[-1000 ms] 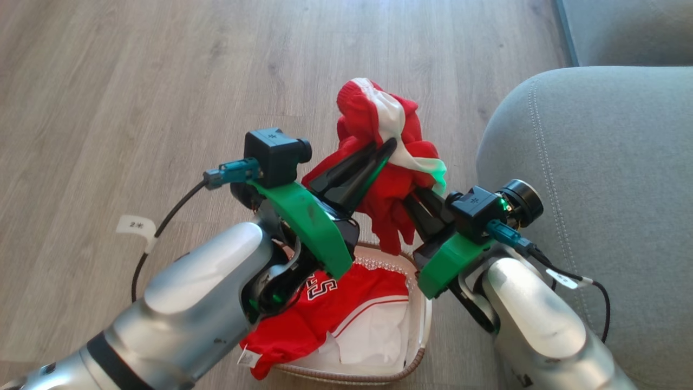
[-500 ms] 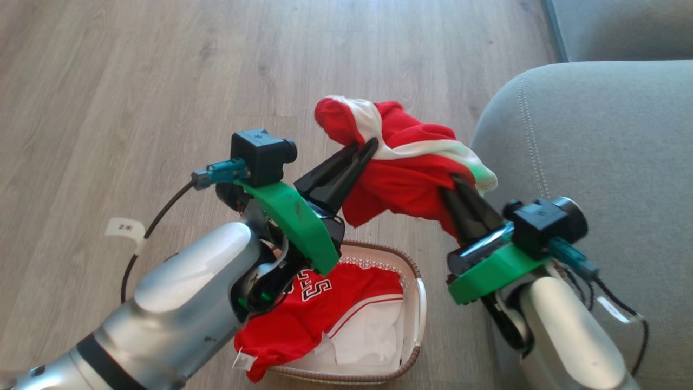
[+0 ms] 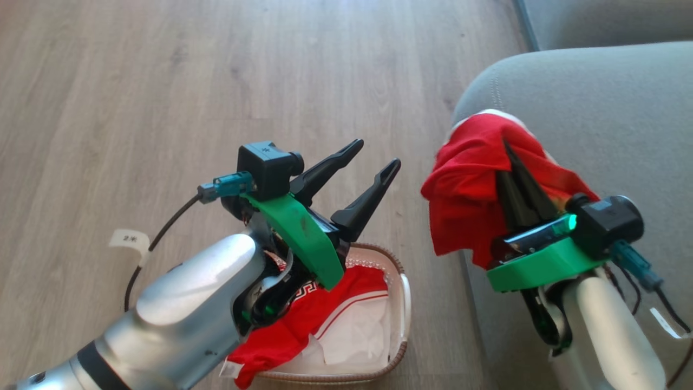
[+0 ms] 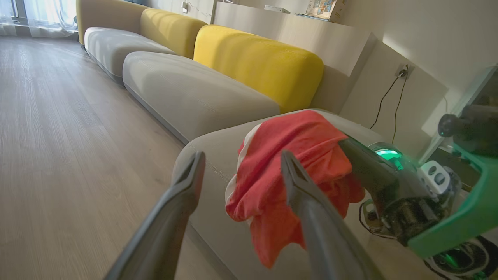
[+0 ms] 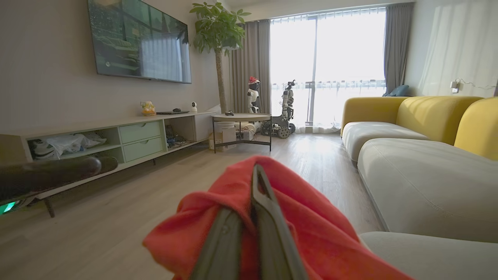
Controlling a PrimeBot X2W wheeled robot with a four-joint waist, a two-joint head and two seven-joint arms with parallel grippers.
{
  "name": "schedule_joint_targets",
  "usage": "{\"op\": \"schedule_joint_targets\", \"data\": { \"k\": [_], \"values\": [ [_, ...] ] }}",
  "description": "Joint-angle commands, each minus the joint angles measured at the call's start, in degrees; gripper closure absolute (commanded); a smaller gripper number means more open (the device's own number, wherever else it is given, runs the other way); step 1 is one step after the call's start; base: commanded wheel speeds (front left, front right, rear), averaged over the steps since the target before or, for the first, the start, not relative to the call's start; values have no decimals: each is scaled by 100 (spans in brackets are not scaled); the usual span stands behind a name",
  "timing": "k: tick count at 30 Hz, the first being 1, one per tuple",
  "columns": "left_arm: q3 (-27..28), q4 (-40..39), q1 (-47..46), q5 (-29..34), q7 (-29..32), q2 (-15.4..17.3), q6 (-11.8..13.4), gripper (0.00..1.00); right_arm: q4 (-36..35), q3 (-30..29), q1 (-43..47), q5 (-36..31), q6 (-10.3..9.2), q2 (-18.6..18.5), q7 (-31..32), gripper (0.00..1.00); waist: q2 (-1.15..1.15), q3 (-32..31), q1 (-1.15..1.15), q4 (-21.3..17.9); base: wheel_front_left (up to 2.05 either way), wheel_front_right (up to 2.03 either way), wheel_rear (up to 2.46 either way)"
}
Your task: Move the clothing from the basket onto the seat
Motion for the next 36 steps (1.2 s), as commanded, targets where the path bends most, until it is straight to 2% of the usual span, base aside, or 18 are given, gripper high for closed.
{"op": "schedule_joint_targets", "data": {
  "k": [1, 12, 26, 36],
  "values": [
    [226, -182, -250, 50, -32, 160, 20, 0, -291, 42, -53, -24, 41, -19, -53, 100, 0, 33, 0, -113, 0, 0, 0],
    [89, -253, -232, 305, -205, 210, -17, 0, -681, -157, 249, 43, 41, -127, -53, 100, 0, 130, 0, -838, 0, 0, 0],
    [-17, -150, -236, 495, -196, 337, 89, 0, -1111, -380, 445, 39, 41, -104, -53, 100, 0, 248, 0, -2086, 0, 0, 0],
    [-46, -145, -359, 560, -99, 381, 134, 0, -1273, -489, 498, 20, 41, -10, -53, 100, 0, 415, 0, -2609, 0, 0, 0]
  ]
}}
